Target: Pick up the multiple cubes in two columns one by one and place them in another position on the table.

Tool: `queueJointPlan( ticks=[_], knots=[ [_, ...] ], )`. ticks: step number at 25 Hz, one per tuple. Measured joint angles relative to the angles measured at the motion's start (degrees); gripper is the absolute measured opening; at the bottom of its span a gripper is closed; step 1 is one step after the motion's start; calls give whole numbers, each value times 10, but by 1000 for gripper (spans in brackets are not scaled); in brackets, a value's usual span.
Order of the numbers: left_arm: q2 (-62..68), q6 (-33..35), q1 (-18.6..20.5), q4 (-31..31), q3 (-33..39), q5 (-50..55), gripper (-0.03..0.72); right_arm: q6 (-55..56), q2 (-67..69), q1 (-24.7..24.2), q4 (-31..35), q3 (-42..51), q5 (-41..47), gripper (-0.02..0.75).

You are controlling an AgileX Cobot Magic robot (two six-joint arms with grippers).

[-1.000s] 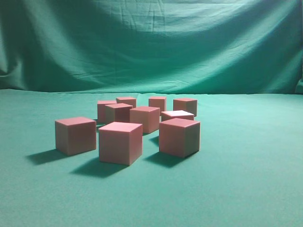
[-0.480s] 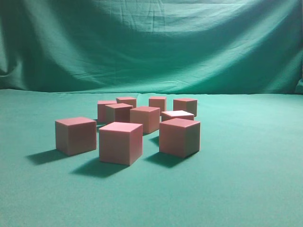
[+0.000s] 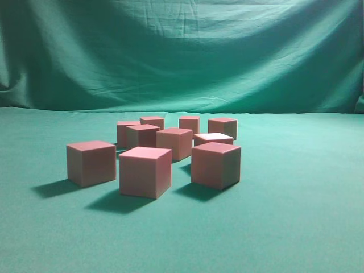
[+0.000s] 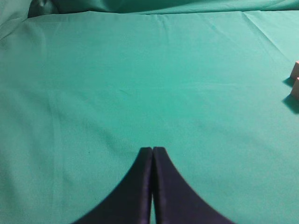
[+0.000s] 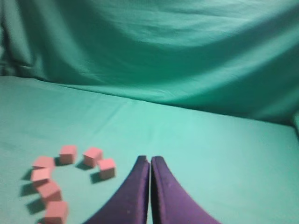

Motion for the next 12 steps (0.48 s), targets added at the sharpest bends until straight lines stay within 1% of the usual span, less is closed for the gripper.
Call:
queueJointPlan(
  ticks=[5,7,10,12],
  knots=[
    [0,0,0,0,0,0,0,0,-77,-79,12,86,-3,0],
    [0,0,0,0,0,0,0,0,-104,-104,20,123,-18,0],
    [0,0,0,0,0,0,0,0,-128,-130,28,172,-55,0],
    [0,0,0,0,0,0,0,0,-130,-136,35,203,-81,0]
  ],
)
